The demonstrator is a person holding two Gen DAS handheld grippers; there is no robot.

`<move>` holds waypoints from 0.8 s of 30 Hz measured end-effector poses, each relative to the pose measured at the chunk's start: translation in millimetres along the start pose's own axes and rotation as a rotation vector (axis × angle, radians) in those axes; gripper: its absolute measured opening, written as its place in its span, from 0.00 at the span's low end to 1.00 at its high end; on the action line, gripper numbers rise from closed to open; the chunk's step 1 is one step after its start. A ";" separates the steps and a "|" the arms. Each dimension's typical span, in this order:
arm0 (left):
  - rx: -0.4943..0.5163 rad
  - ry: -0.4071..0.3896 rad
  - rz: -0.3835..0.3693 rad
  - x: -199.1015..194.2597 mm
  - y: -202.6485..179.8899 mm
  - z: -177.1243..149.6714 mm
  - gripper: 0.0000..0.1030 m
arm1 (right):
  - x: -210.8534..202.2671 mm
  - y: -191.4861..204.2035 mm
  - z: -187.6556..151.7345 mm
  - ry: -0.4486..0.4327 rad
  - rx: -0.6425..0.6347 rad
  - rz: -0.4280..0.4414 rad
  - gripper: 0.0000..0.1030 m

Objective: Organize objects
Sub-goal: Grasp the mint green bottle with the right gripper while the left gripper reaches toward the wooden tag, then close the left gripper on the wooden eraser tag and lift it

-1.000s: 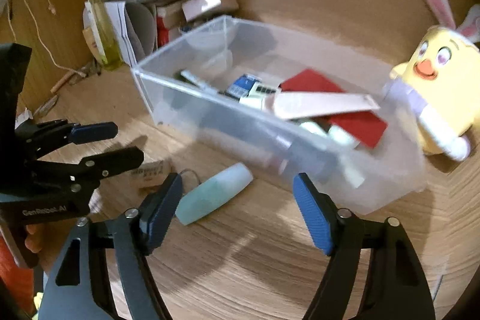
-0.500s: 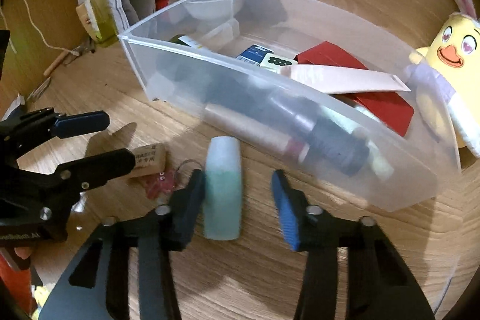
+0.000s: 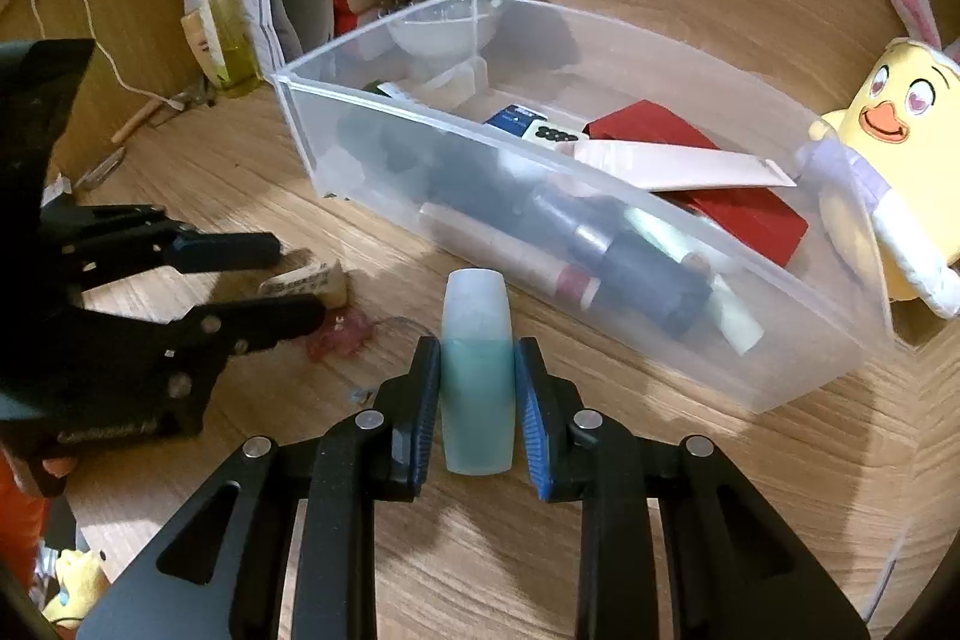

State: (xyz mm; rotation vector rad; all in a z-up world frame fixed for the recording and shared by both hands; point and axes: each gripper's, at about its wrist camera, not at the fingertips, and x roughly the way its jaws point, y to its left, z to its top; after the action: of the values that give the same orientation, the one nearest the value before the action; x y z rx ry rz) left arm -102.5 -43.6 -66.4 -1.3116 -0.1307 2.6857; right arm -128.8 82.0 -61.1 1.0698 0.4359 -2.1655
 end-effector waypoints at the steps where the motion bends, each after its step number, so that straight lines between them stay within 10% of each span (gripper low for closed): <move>1: 0.002 0.000 -0.004 -0.3 0.1 0.3 0.27 | -2.3 0.1 -1.4 -0.003 -0.001 0.001 0.22; 24: -0.098 -0.085 0.018 -29.2 10.0 0.0 0.24 | -37.5 -31.5 -1.7 -0.113 0.082 0.012 0.22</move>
State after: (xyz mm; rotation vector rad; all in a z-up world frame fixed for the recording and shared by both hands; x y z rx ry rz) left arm -85.7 -58.5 -45.2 -1.2296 -0.2651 2.7839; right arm -133.4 121.4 -32.3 0.9851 0.2905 -2.2370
